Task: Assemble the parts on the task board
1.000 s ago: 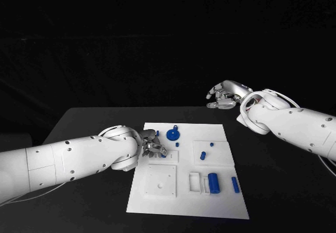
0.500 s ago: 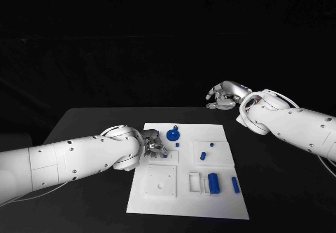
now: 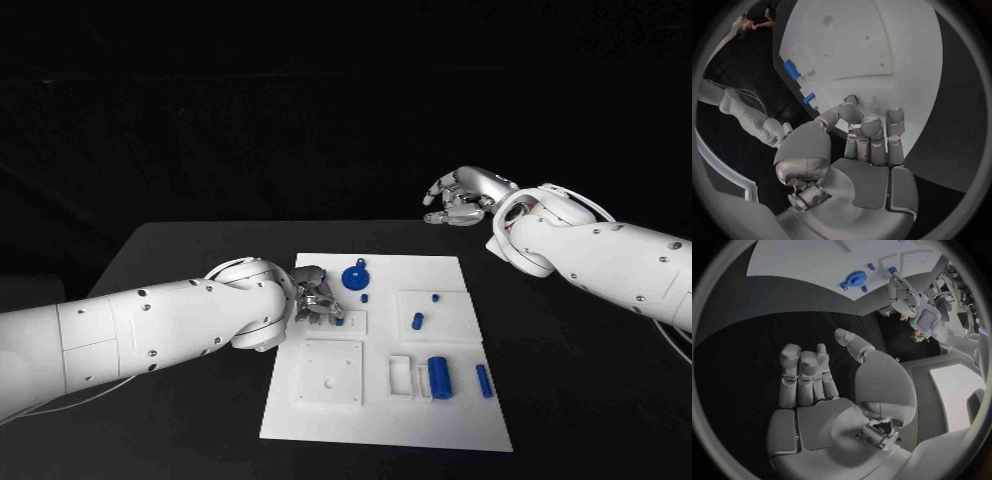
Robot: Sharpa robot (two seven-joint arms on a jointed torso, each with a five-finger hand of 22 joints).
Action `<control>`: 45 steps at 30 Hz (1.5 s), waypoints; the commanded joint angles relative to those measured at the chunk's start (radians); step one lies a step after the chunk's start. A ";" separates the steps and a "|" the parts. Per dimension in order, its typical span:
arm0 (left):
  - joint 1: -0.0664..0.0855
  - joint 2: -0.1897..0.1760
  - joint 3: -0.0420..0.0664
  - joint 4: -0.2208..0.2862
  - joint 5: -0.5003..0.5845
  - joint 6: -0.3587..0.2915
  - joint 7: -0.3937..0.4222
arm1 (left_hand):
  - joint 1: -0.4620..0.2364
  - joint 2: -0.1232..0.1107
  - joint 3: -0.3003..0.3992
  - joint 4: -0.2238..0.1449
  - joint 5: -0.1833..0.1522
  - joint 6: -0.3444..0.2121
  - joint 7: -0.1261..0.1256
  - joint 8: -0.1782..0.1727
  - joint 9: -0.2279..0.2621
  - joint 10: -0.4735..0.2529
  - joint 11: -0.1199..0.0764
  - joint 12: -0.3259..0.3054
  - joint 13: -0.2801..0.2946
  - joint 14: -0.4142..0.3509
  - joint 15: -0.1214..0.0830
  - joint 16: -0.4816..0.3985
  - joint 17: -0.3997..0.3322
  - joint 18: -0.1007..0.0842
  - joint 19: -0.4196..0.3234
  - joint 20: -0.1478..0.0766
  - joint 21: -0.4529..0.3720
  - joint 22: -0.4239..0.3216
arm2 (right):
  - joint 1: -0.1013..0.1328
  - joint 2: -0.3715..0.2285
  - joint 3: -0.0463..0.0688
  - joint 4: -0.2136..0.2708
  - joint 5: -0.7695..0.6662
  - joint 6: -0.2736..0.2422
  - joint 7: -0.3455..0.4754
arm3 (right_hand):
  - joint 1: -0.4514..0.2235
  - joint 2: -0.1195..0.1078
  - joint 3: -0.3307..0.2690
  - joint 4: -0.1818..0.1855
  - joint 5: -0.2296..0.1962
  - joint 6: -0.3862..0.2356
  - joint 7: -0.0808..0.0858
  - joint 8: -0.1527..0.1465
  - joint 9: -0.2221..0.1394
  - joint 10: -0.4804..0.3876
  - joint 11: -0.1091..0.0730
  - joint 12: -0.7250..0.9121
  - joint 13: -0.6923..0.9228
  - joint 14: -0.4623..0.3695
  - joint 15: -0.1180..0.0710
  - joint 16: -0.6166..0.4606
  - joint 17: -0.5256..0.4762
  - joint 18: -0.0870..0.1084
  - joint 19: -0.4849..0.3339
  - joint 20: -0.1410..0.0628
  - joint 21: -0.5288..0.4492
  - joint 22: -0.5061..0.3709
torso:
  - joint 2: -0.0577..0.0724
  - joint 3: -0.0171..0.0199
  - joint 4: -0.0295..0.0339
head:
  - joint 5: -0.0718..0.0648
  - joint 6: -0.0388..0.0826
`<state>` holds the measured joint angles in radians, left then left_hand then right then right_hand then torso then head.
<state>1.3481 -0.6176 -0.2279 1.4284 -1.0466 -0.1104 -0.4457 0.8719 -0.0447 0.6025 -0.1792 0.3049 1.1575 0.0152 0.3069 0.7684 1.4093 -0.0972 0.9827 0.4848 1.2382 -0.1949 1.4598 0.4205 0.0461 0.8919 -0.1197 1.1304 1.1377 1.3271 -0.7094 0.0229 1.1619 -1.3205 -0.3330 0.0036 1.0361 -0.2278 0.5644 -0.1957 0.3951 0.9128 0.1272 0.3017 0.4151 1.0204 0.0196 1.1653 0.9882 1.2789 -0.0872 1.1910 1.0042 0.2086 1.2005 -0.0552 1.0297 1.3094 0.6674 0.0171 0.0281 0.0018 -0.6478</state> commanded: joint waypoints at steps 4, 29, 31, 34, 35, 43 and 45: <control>-0.002 -0.009 -0.001 0.004 -0.005 0.011 -0.005 | -0.022 -0.060 0.000 0.042 -0.064 -0.025 0.006 -0.020 -0.004 -0.006 0.006 -0.001 -0.004 -0.005 0.000 -0.006 -0.004 0.002 0.008 -0.150 -0.009 0.000 | 0.001 -0.002 0.000 0.001 -0.009 0.011 0.005 | 0.000 -0.008 -0.002 0.005 0.005 -0.002 0.006 -0.003 -0.001 -0.003 0.001 -0.001 -0.001 -0.005 -0.002 -0.004 -0.002 0.053 -0.003 -0.006 -0.007 0.013 | 0.000 -0.0003 -0.0002 | -0.001 0.000; -0.002 -0.060 0.090 0.011 0.019 -0.032 0.008 | -0.050 -0.206 0.046 0.252 -0.239 -0.054 0.014 -0.036 -0.001 -0.025 0.014 -0.015 -0.010 -0.020 0.006 -0.023 -0.016 0.006 0.000 -0.149 -0.021 0.001 | 0.000 -0.009 0.000 -0.006 -0.007 0.008 0.007 | -0.002 -0.008 -0.003 0.007 0.007 -0.003 0.007 -0.003 -0.001 -0.004 0.001 -0.001 -0.002 -0.006 -0.002 -0.005 -0.002 0.053 -0.003 -0.006 -0.007 0.013 | 0.000 -0.0008 0.0009 | -0.009 0.010; 0.000 -0.060 0.096 -0.007 0.030 -0.037 0.011 | -0.039 -0.199 0.043 0.249 -0.236 -0.060 0.016 -0.038 0.000 -0.030 0.016 -0.019 -0.012 -0.025 0.008 -0.027 -0.019 0.005 -0.005 -0.148 -0.023 0.002 | 0.000 -0.009 0.000 -0.006 -0.007 0.008 0.006 | -0.002 -0.008 -0.003 0.007 0.007 -0.003 0.007 -0.003 -0.001 -0.004 0.001 -0.001 -0.002 -0.006 -0.002 -0.005 -0.002 0.053 -0.003 -0.006 -0.007 0.013 | 0.000 -0.0009 0.0008 | -0.009 0.011; 0.007 -0.051 0.099 -0.049 0.051 -0.031 0.021 | -0.014 -0.183 0.033 0.233 -0.225 -0.089 0.027 -0.050 -0.001 -0.058 0.027 -0.043 -0.022 -0.048 0.019 -0.054 -0.031 0.000 -0.024 -0.141 -0.035 -0.001 | 0.000 -0.009 0.000 -0.007 -0.007 0.007 0.006 | -0.002 -0.008 -0.003 0.007 0.007 -0.003 0.007 -0.003 -0.001 -0.004 0.001 -0.001 -0.002 -0.006 -0.002 -0.005 -0.002 0.053 -0.003 -0.006 -0.007 0.013 | 0.000 -0.0006 0.0013 | -0.009 0.013; 0.009 -0.047 0.099 -0.062 0.057 -0.028 0.023 | -0.009 -0.179 0.028 0.228 -0.222 -0.092 0.029 -0.050 0.000 -0.066 0.029 -0.053 -0.027 -0.055 0.022 -0.065 -0.037 -0.003 -0.032 -0.138 -0.042 -0.003 | 0.000 -0.009 0.000 -0.008 -0.007 0.007 0.006 | -0.002 -0.008 -0.003 0.007 0.007 -0.003 0.007 -0.003 -0.001 -0.004 0.001 -0.001 -0.002 -0.006 -0.002 -0.005 -0.002 0.053 -0.003 -0.006 -0.007 0.013 | 0.000 -0.0007 0.0014 | -0.009 0.014; 0.033 0.002 0.101 -0.199 0.083 0.021 0.038 | 0.014 -0.167 0.004 0.204 -0.201 -0.115 0.037 -0.054 0.003 -0.084 0.037 -0.083 -0.040 -0.069 0.030 -0.096 -0.052 -0.012 -0.048 -0.130 -0.064 -0.012 | 0.000 -0.008 0.000 -0.009 -0.007 0.006 0.006 | -0.002 -0.007 -0.003 0.007 0.008 -0.004 0.007 -0.003 -0.001 -0.003 0.001 -0.001 -0.002 -0.006 -0.002 -0.005 -0.002 0.053 -0.003 -0.006 -0.008 0.013 | 0.002 -0.0020 0.0005 | -0.009 0.017; 0.039 0.022 0.102 -0.241 0.095 0.053 0.038 | 0.009 -0.167 0.000 0.209 -0.203 -0.117 0.038 -0.054 0.003 -0.086 0.038 -0.087 -0.042 -0.071 0.031 -0.099 -0.053 -0.014 -0.050 -0.129 -0.067 -0.013 | 0.000 -0.007 0.000 -0.008 -0.007 0.005 0.007 | -0.002 -0.007 -0.003 0.007 0.008 -0.004 0.007 -0.003 -0.001 -0.003 0.001 -0.001 -0.002 -0.006 -0.002 -0.005 -0.002 0.053 -0.003 -0.006 -0.008 0.013 | 0.002 -0.0022 0.0006 | -0.009 0.016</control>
<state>1.3832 -0.6015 -0.1272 1.1964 -0.9877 -0.1116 -0.4292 0.8791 -0.2105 0.6057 0.0294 0.0997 1.0475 0.0559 0.2550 0.7706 1.3304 -0.0572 0.8982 0.4440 1.1716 -0.1642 1.3669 0.3681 0.0461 0.8503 -0.1073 1.0652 1.1252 1.3271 -0.7175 0.0228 1.1528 -1.3202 -0.3329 0.0039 1.0362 -0.2278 0.5617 -0.1930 0.3989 0.9069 0.1261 0.3017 0.4151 1.0204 0.0196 1.1654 0.9875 1.2774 -0.0857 1.1910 1.0042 0.2086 1.1966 -0.0550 1.0258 1.3095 0.6693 0.0151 0.0291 -0.0074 -0.6311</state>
